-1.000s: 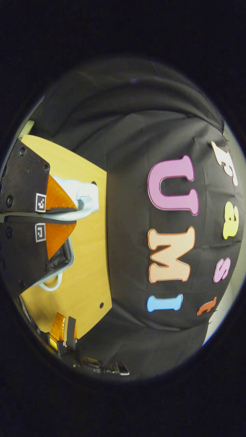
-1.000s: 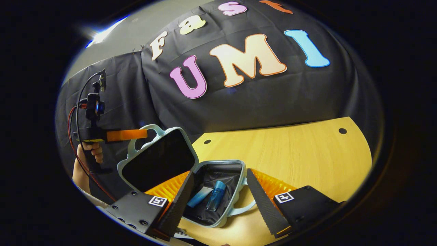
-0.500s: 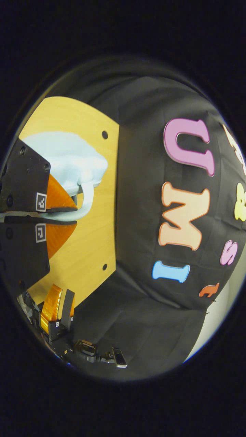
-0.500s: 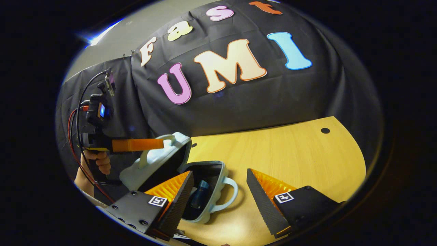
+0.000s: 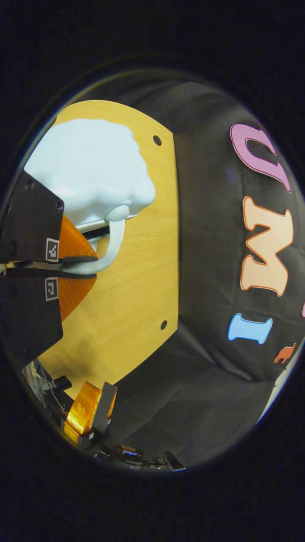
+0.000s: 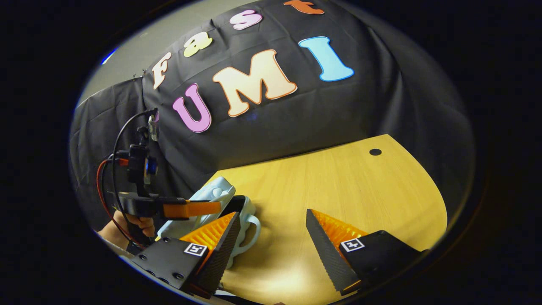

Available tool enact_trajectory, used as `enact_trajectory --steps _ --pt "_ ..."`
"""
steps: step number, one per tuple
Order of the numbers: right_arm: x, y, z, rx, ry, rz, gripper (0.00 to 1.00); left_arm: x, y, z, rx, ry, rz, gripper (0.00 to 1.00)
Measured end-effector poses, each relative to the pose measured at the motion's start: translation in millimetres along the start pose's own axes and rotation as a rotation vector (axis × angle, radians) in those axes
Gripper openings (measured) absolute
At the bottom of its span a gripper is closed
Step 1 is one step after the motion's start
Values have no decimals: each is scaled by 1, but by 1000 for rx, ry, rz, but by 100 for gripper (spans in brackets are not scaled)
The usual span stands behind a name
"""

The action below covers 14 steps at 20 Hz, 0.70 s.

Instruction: First open the suitcase, pack the skin care products into it, and then close the suitcase.

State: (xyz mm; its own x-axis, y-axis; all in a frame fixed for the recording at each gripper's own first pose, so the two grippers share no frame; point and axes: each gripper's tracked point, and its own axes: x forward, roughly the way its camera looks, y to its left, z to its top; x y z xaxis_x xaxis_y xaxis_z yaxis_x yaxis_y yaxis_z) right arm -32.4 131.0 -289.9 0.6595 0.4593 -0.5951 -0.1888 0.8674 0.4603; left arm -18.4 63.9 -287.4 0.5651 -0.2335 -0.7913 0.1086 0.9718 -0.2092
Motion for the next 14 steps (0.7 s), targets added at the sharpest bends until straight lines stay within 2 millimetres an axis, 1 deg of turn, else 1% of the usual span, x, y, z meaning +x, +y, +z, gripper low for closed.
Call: enact_trajectory --steps 1,2,3,4,5,6,8,9,10,11,14 --pt "-2 -4 3 -4 -2 2 98 5 -6 -5 -14 21 -9 0" --pt "-4 -8 5 -10 -6 5 98 5 -11 -14 -36 36 -16 3" --pt "-5 -12 8 -21 -11 10 98 5 -17 -14 -56 19 -21 11" --pt "-5 -14 11 -37 -17 17 98 3 -24 -8 -76 -7 -34 9" --pt "-6 -17 13 -57 -24 21 98 -3 -32 -1 -92 -44 -41 26" --pt "-7 -19 16 -78 -32 33 98 -5 -34 4 -99 -88 -24 42" --pt "-8 -19 24 -113 -53 51 98 -16 -32 21 -96 -191 43 76" --pt "-9 -18 32 -130 -73 55 98 -25 -29 31 -88 -250 88 92" --pt "-10 -17 42 -146 -97 48 98 -36 -25 41 -75 -312 139 95" --pt "-11 -15 55 -157 -132 39 98 -50 -20 51 -60 -373 193 96" --pt "-21 6 103 -182 -286 10 98 -95 -3 84 2 -540 328 96"
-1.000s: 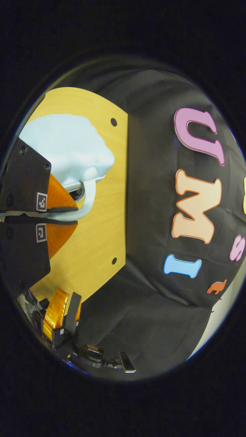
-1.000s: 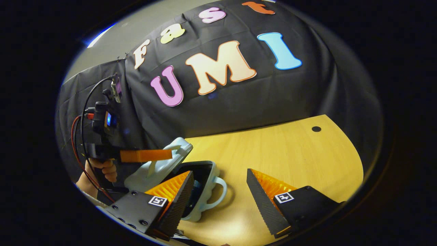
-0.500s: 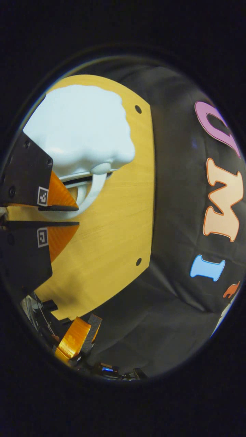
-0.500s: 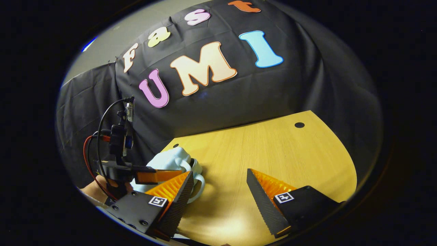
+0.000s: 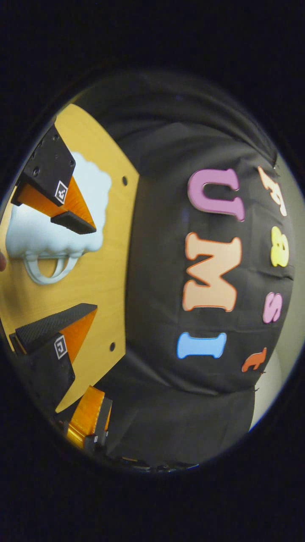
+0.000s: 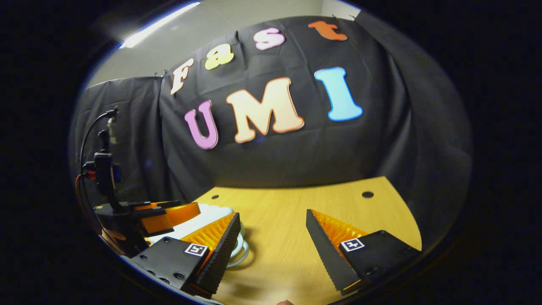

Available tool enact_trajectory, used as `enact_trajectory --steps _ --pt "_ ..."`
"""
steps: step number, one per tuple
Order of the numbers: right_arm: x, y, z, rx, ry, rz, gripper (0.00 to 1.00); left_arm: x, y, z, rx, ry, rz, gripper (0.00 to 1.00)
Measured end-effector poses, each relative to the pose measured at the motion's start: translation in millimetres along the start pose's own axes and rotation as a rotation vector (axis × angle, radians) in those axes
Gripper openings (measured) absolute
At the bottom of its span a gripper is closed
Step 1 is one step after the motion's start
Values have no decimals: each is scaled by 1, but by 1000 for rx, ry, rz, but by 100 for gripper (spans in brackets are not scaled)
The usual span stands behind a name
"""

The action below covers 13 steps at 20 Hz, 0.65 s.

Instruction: First open the suitcase, pack the skin care products into it, and then close the suitcase.

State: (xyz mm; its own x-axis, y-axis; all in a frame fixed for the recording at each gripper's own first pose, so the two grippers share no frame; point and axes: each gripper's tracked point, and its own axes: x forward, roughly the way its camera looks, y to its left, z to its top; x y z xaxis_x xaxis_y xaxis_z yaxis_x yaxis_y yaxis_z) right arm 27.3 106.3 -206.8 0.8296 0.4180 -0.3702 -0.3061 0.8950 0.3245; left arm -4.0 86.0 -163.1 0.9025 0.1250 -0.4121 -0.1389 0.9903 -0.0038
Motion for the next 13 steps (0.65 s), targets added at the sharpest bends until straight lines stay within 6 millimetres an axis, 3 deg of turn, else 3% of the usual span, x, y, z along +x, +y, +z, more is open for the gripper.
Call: enact_trajectory --steps 3,5,8,9,12,13 --pt "-3 11 47 -44 -149 -67 98 -12 19 41 79 -105 32 96" --pt "-7 22 67 -63 -212 -101 97 -16 28 56 101 -141 31 95" --pt "-11 40 80 -111 -256 -125 94 -20 40 65 103 -172 20 95" --pt "-11 48 84 -127 -272 -120 98 -22 46 65 105 -175 21 95" --pt "-12 71 85 -165 -282 -107 98 -25 62 66 106 -179 21 96" --pt "-22 78 85 -176 -285 -100 98 -25 65 66 105 -172 17 95"
